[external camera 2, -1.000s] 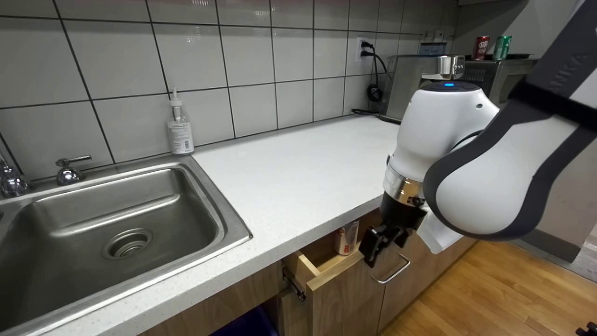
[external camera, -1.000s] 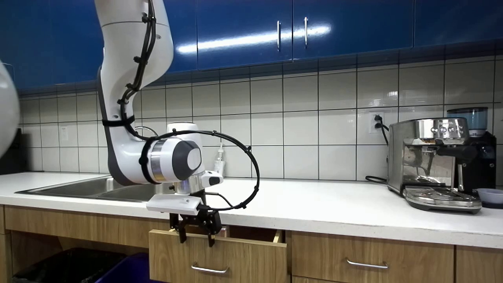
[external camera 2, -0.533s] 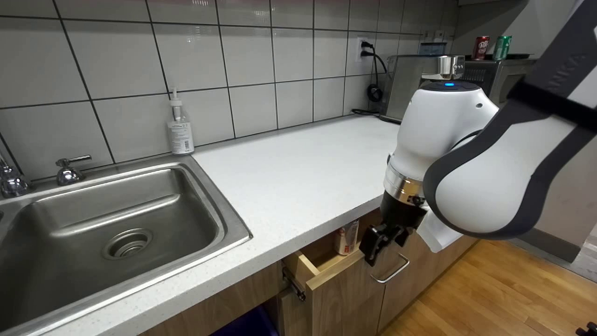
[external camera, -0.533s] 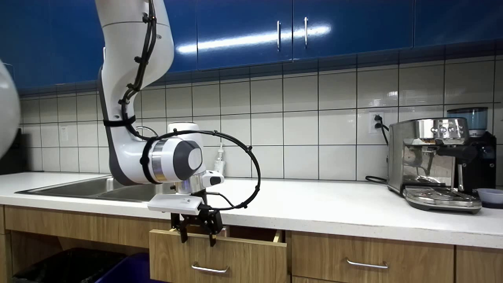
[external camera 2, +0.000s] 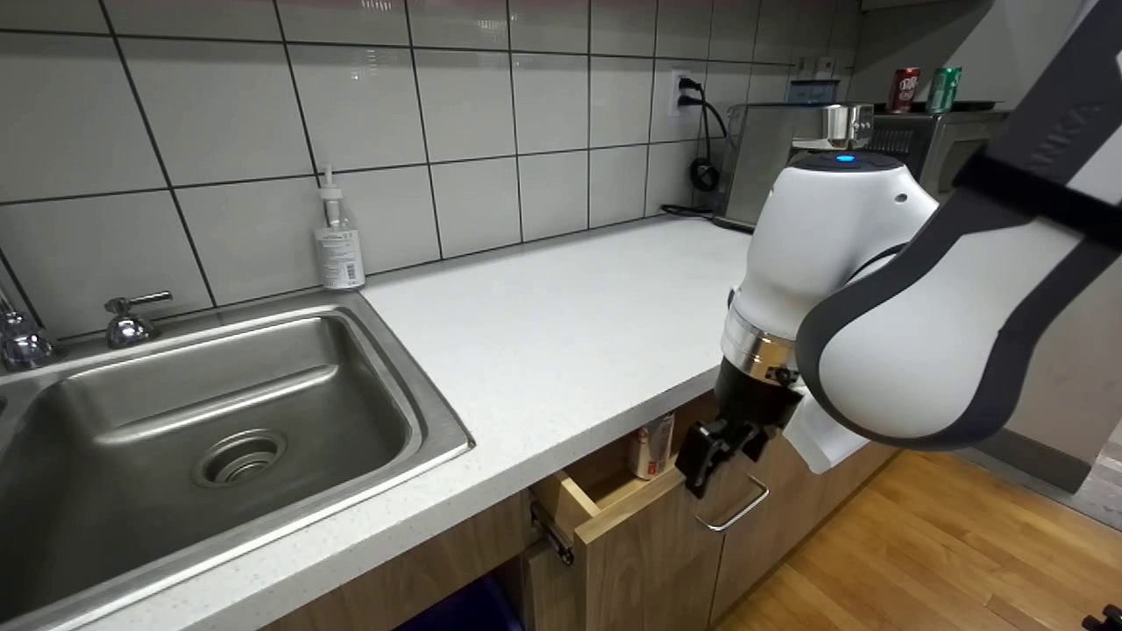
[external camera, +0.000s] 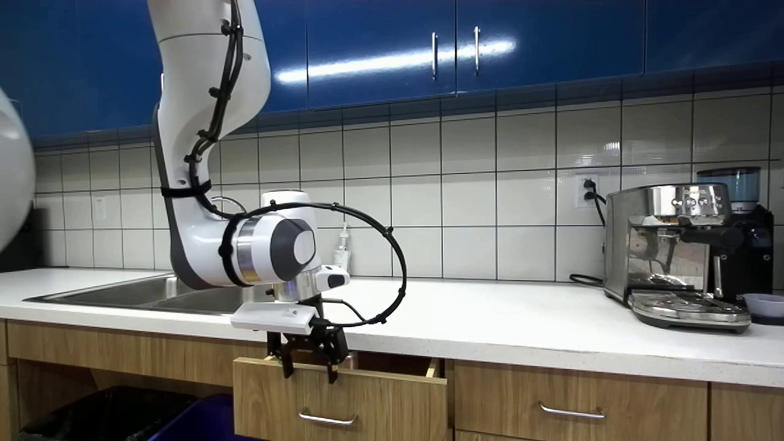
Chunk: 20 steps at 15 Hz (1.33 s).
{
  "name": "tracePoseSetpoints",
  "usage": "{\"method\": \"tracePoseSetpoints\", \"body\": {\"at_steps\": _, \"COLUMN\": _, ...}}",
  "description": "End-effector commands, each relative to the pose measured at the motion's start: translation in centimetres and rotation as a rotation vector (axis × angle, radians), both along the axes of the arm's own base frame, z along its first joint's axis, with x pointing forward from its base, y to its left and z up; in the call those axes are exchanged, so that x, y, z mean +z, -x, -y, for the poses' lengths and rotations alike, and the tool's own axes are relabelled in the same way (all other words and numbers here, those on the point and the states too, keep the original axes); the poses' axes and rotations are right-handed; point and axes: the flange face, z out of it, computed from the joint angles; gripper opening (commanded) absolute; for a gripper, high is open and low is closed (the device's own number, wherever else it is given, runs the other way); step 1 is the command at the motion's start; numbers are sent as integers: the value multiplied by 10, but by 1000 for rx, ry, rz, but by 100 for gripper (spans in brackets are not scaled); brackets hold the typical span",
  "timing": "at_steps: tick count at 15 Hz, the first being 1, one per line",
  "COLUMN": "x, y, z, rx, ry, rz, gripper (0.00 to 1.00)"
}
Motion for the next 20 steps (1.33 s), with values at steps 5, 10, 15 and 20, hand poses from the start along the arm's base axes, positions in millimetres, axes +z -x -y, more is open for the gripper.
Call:
{"method": "tracePoseSetpoints", "body": {"at_steps": 5, "x": 10, "y": -16, "z": 11, "rx": -3, "ry": 15, "rz": 59, "gripper": 100}}
{"method": "tracePoseSetpoints", "body": {"at_steps": 10, "x": 12, "y": -20, "z": 16, "rx": -9, "ry": 17, "rz": 68, "gripper": 100}}
{"method": "tracePoseSetpoints", "body": {"at_steps": 15, "x": 17, "y": -15, "z": 19, "rx": -8, "ry": 20, "rz": 71, "gripper": 100}}
{"method": "tracePoseSetpoints", "body": {"at_steps": 20, "x": 18, "y": -11, "z": 14, "rx": 30, "ry": 22, "rz": 68, "gripper": 100}}
